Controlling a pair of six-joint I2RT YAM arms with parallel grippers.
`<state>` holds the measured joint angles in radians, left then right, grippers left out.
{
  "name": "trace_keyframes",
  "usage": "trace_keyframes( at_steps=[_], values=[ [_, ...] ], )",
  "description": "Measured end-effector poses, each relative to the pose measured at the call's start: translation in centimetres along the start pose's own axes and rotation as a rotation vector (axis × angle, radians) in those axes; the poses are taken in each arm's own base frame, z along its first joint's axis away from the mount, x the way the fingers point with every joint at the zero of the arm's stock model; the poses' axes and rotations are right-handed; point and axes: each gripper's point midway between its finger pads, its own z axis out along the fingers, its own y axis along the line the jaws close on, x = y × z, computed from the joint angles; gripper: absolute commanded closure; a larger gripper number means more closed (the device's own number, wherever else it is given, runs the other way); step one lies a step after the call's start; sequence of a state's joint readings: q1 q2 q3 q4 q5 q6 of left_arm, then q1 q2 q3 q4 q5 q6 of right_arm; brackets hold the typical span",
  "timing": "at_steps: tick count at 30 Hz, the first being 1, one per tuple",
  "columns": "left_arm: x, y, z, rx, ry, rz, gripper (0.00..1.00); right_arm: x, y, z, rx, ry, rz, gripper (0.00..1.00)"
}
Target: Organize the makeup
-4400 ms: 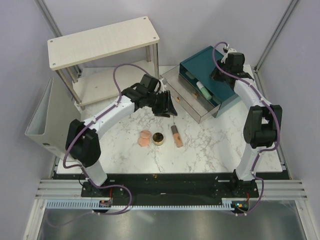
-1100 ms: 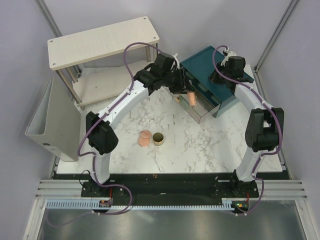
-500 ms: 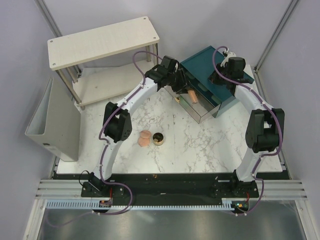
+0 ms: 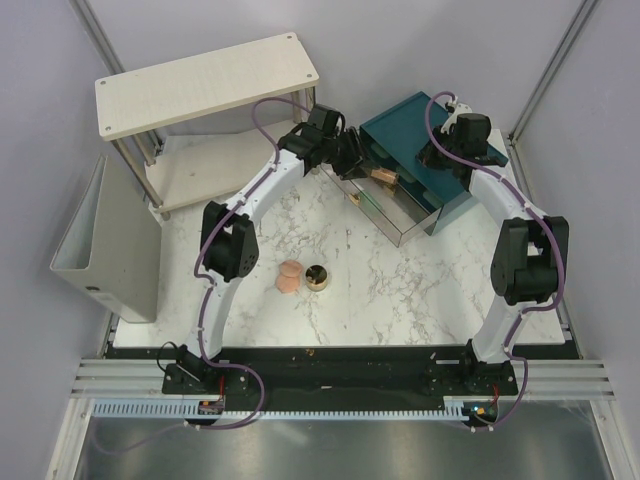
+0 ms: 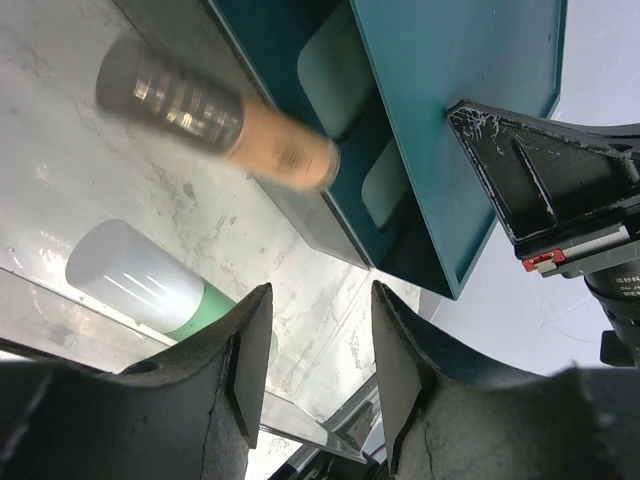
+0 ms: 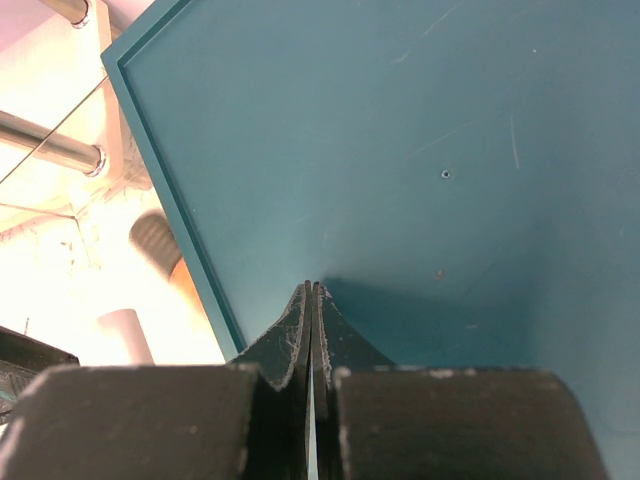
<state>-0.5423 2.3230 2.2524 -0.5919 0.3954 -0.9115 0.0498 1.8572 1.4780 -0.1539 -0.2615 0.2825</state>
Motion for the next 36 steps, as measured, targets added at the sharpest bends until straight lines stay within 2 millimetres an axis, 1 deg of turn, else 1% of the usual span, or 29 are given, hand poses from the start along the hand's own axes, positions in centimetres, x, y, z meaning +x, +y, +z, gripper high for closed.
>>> trace_keyframes(
  at_steps=[2,4,5,6,7,9,11,13,15,17,19,20,27,30,33,36],
  values=[
    [0.0,0.1,0.0,-0.001,0.000,-0.001,0.52,0.0,0.0,0.0,-0.001,0.001,0.001,1.00],
    [0.0,-0.1,-0.3,0.001,-0.001,0.009,0.61,0.0,0.0,0.0,-0.001,0.001,0.001,1.00],
    [0.0,-0.3,-0.7,0.003,-0.003,0.020,0.75,0.0,0.0,0.0,-0.001,0.002,0.001,1.00],
    [0.0,-0.4,-1.1,0.004,-0.004,0.025,0.82,0.0,0.0,0.0,-0.001,0.002,0.001,1.00],
    [0.1,-0.6,-1.5,0.006,-0.006,0.035,0.86,0.0,0.0,0.0,0.000,0.002,0.001,1.00],
    [0.7,-0.8,-3.5,0.001,-0.008,0.072,0.97,0.0,0.0,0.0,0.000,0.002,0.001,1.00],
    [1.2,-0.9,-5.5,-0.008,-0.024,0.102,0.98,0.0,0.0,0.0,0.000,0.003,0.001,1.00],
    [1.6,-1.1,-8.0,-0.021,-0.058,0.143,0.98,0.0,0.0,0.0,0.000,0.003,0.001,1.00],
    [1.9,-1.1,-9.8,-0.033,-0.081,0.172,0.98,0.0,0.0,0.0,0.000,0.003,0.001,1.00],
    [2.1,-0.7,-10.8,-0.049,-0.100,0.200,0.98,0.0,0.0,0.1,0.000,0.004,0.002,1.00],
    [2.4,0.3,-10.7,-0.074,-0.097,0.215,0.98,0.0,0.0,0.1,0.000,0.006,0.002,1.00],
    [2.6,1.2,-10.2,-0.095,-0.086,0.216,0.98,0.0,0.0,0.1,0.000,0.007,0.002,1.00],
    [4.9,7.8,-5.0,-0.224,0.041,0.178,0.98,0.0,0.0,0.1,-0.001,0.009,0.003,1.00],
    [5.7,9.7,-3.5,-0.260,0.085,0.159,0.98,0.0,0.0,0.1,-0.001,0.009,0.003,1.00],
    [5.7,10.1,-2.5,-0.266,0.101,0.152,0.98,0.0,0.0,0.1,-0.001,0.009,0.003,1.00],
    [4.9,9.1,-1.9,-0.237,0.094,0.160,0.98,0.0,0.0,0.1,-0.001,0.009,0.003,1.00]
  ],
)
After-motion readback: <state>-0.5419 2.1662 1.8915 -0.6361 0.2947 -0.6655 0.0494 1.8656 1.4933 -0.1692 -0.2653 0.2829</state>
